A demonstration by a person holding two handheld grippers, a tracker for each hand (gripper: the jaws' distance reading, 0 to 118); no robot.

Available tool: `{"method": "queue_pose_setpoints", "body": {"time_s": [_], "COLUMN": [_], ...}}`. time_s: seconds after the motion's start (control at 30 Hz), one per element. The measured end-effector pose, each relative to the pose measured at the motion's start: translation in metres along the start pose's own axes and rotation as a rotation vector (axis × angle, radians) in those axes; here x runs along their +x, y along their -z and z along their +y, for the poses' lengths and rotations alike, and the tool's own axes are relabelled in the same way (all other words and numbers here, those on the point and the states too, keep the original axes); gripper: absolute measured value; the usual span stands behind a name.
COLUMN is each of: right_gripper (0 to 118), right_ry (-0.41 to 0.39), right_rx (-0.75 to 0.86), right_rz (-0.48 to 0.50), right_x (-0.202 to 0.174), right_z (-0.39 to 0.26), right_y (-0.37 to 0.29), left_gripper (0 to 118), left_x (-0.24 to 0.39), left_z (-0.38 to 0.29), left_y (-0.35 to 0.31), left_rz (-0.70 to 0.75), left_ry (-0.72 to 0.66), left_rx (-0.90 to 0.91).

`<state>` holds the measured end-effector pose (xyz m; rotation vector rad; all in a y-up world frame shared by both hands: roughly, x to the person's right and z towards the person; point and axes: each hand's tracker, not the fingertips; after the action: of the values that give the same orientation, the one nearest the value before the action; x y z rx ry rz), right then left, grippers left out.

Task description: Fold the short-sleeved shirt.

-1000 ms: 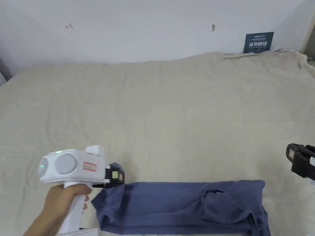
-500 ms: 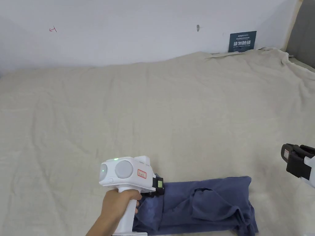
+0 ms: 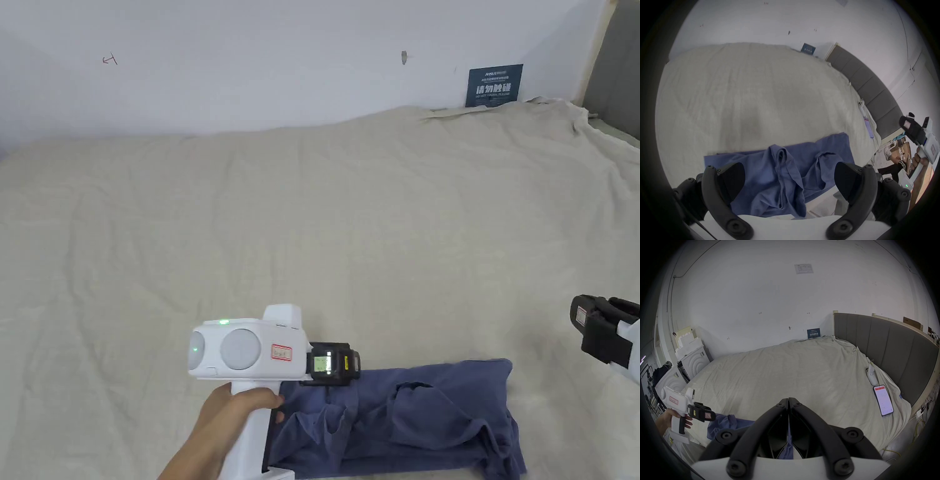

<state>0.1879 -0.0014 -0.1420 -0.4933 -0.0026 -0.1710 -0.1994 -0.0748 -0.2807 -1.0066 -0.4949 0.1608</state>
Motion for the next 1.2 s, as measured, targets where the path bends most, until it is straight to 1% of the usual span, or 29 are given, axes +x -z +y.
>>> {"method": "queue_pose_setpoints", "body": {"time_s": [0.07, 0.2, 0.23, 0.27, 0.33, 0.37, 0.4, 0.43, 0.47, 0.73, 0.83, 1.1, 1.17, 1.2], "right_gripper": [0, 0, 0, 0, 0, 0, 0, 0, 0, 0, 0, 0, 0, 0], "right_ry": [0.000, -0.004, -0.005, -0.006, -0.007, -0.006, -0.007, -0.007, -0.006, -0.003, 0.002, 0.018, 0.023, 0.025], "right_rx": [0.003, 0.008, 0.009, 0.010, 0.013, 0.016, 0.017, 0.018, 0.019, 0.018, 0.017, 0.009, 0.010, 0.011], "right_rz": [0.003, 0.009, 0.010, 0.013, 0.017, 0.018, 0.019, 0.019, 0.021, 0.024, 0.019, 0.003, -0.002, -0.004], "right_x": [-0.001, -0.005, -0.006, -0.007, -0.008, -0.009, -0.009, -0.010, -0.010, -0.009, -0.006, 0.006, 0.009, 0.011], "right_z": [0.001, 0.003, 0.004, 0.004, 0.004, 0.005, 0.005, 0.005, 0.005, 0.004, 0.003, -0.001, -0.002, -0.002], "right_y": [0.000, 0.000, -0.001, -0.001, -0.002, -0.002, -0.002, -0.002, -0.002, -0.004, -0.005, -0.009, -0.011, -0.012], "left_gripper": [114, 113, 111, 105, 63, 35, 10, 3, 0, 0, 0, 0, 0, 0], "left_x": [-0.007, -0.025, -0.031, -0.036, -0.043, -0.046, -0.048, -0.051, -0.054, -0.056, -0.050, 0.010, 0.029, 0.035], "left_z": [-0.001, -0.006, -0.008, -0.011, -0.019, -0.025, -0.031, -0.036, -0.040, -0.075, -0.087, -0.111, -0.115, -0.115], "left_y": [-0.014, -0.035, -0.038, -0.040, -0.041, -0.040, -0.038, -0.033, -0.028, 0.010, 0.024, 0.067, 0.076, 0.078], "left_rz": [0.018, 0.126, 0.139, 0.159, 0.176, 0.177, 0.181, 0.181, 0.179, 0.199, 0.177, 0.083, 0.103, 0.091], "left_ry": [0.022, 0.036, 0.032, 0.025, 0.030, 0.051, 0.060, 0.059, 0.058, 0.044, 0.033, 0.093, 0.128, 0.122], "left_rx": [0.067, 0.148, 0.157, 0.171, 0.209, 0.238, 0.245, 0.241, 0.231, 0.198, 0.168, 0.093, 0.100, 0.103]}}
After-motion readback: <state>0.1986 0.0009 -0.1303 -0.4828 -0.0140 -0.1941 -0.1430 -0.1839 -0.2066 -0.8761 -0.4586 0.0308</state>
